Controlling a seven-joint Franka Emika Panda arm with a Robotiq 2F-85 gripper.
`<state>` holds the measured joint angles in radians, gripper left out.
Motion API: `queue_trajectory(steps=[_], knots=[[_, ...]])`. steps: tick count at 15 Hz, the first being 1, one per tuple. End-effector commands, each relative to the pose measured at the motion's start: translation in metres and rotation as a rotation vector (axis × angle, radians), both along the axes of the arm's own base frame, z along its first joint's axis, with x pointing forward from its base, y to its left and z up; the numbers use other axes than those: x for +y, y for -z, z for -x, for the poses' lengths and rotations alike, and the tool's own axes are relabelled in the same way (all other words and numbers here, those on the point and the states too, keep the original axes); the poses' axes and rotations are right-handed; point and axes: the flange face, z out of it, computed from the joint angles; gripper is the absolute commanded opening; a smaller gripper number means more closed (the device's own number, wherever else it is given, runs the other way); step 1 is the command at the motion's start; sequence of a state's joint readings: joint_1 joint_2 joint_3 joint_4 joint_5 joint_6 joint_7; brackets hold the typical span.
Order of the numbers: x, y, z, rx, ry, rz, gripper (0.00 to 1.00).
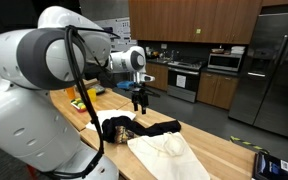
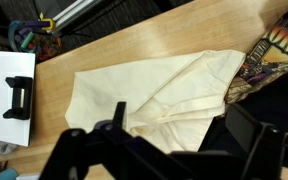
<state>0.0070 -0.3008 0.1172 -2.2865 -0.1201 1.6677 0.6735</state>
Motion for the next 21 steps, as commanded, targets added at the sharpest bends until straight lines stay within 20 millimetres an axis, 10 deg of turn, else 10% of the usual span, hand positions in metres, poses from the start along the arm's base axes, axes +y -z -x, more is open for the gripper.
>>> queue_trajectory(steps=[1,9,21], knots=[[-0.006,0.004,-0.002,-0.01,0.004,-0.001,1.0],[-0.052,0.061,-0.04,-0.178,0.116,-0.033,1.0],[-0.022,0.171,-0.051,-0.062,0.06,-0.018,1.0]])
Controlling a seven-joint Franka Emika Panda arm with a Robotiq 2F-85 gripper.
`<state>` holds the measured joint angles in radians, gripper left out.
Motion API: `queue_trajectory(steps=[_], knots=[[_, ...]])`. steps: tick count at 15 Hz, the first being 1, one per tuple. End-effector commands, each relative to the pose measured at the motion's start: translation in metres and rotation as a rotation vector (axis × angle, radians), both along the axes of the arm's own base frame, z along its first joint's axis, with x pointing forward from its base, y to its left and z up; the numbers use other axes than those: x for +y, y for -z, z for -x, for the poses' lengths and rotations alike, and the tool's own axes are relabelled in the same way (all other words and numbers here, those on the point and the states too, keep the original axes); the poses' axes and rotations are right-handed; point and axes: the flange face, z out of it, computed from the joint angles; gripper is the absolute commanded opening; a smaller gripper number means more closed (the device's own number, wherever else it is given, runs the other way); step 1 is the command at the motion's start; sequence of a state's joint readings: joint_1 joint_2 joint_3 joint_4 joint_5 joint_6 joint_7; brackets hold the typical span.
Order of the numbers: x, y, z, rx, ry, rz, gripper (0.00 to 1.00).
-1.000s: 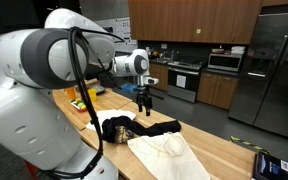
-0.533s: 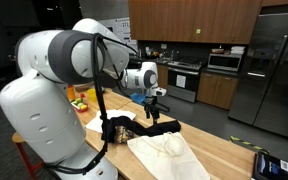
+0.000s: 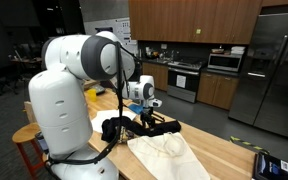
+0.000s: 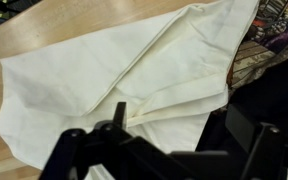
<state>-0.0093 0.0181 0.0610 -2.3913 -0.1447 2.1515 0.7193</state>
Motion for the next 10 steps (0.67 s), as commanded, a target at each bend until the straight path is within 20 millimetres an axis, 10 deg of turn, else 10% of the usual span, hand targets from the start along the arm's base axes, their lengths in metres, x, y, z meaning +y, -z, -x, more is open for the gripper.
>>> queue_trajectory(steps=[1,10], knots=[[0.005,0.018,-0.004,0.014,0.031,0.026,0.98],[0.037,0.067,-0.004,0.031,0.086,0.08,1.0]])
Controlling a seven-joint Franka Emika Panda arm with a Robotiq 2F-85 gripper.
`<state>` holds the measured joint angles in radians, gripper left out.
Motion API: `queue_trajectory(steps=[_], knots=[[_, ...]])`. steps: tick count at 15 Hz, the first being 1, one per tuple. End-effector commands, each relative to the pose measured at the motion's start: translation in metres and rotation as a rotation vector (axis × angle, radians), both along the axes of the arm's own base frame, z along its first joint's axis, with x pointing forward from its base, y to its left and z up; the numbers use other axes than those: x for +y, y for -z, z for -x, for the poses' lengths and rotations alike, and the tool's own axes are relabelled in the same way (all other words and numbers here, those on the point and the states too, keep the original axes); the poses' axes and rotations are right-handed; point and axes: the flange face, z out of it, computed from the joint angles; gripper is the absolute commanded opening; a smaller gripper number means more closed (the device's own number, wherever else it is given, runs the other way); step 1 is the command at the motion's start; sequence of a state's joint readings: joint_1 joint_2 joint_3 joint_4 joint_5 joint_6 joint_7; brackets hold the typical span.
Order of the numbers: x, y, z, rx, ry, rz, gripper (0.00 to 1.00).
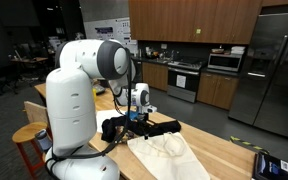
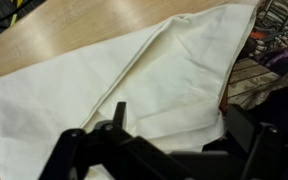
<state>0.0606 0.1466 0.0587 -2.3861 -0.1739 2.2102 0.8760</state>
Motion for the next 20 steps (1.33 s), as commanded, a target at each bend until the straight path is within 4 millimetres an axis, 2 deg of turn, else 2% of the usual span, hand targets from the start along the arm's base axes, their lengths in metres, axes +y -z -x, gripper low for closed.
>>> queue_trajectory(steps=[1,6,7,8,10,17,18,20], knots=[[0.006,0.018,-0.005,-0.013,0.044,0.041,1.0],[0.009,0.035,-0.003,-0.067,0.061,0.161,1.0],[0.01,0.037,-0.003,-0.073,0.067,0.175,0.75],[0.009,0.039,-0.001,-0.074,0.069,0.184,0.74],[0.009,0.037,-0.001,-0.079,0.077,0.2,0.61],[-0.011,0.013,0.0,-0.094,0.126,0.208,0.06],[-0.015,0.005,0.001,-0.092,0.138,0.201,0.01],[-0.023,-0.014,0.004,-0.095,0.156,0.186,0.0]])
